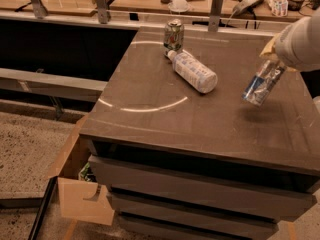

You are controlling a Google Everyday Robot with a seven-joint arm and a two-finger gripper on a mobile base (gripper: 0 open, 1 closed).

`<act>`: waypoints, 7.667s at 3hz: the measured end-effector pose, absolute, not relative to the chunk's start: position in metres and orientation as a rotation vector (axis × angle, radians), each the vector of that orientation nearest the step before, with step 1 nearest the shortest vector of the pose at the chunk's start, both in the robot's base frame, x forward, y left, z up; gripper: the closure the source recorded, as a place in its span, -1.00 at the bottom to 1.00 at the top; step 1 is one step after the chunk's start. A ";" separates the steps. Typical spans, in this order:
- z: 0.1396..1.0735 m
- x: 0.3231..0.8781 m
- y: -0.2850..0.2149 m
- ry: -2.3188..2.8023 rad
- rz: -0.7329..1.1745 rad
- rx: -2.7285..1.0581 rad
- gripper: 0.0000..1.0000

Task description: Place redbull can upright

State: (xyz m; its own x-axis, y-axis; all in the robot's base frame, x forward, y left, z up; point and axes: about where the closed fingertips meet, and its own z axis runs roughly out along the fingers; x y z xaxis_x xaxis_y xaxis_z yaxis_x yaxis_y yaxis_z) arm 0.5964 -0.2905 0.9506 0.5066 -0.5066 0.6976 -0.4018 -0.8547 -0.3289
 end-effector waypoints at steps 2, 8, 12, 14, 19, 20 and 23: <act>0.952 0.560 -0.241 0.460 -1.386 -2.430 1.00; 0.965 0.565 -0.137 -0.619 -2.030 -2.061 1.00; 0.950 0.550 -0.132 -0.554 -1.886 -2.133 0.72; 0.940 0.541 -0.128 -0.512 -1.862 -2.154 -0.20; 1.012 0.568 -0.161 -0.471 -2.140 -2.104 -1.00; 1.040 0.554 -0.212 -0.454 -2.275 -2.185 -1.00; 1.063 0.507 -0.294 -0.403 -2.419 -2.378 -1.00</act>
Offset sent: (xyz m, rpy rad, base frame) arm -0.0440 0.1071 0.0461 -0.2363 -0.5380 0.6817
